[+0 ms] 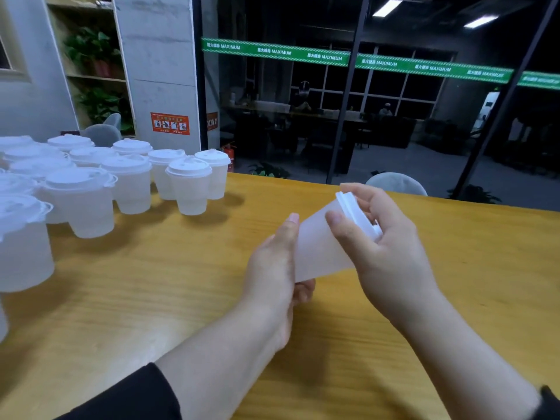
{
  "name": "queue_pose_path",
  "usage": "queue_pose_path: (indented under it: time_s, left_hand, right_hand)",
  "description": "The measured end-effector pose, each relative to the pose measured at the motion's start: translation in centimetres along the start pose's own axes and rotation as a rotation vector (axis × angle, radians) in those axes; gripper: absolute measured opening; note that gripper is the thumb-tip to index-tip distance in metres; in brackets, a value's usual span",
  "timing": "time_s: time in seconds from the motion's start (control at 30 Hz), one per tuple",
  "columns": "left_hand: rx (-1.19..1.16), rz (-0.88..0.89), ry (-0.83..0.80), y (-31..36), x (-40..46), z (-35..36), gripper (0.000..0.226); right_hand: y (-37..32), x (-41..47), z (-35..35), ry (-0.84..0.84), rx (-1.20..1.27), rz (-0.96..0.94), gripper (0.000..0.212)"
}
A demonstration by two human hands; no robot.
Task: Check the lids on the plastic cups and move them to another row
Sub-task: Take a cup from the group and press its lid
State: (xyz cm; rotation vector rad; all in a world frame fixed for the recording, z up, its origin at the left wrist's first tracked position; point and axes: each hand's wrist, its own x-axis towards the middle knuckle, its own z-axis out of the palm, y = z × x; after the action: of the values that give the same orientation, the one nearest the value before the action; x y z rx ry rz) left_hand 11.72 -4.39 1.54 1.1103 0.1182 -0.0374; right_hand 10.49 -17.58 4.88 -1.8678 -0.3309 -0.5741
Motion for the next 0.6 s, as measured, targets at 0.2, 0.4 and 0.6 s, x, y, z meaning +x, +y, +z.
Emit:
queue_pose_path:
  time_s: [0.2,0.4,0.6]
  left_hand:
    - [0.042,0.001,0.011,0.2,0.4,-0.3,0.041]
    - [0.066,0.040,0.060,1.2,-0.7,-0.5,0.041]
    - [0.543,0.433,0.034,7.4,-4.4,1.6,0.047]
  right_hand:
    - [0.2,-0.3,-0.1,-0.054,-0.029,0.051,0.059]
    - [-0.5,-2.0,-1.6,-0.051,0.006,0.212,0.066]
    - [-5.6,-4.3,-4.3,-0.036,0.335,0.372,0.033]
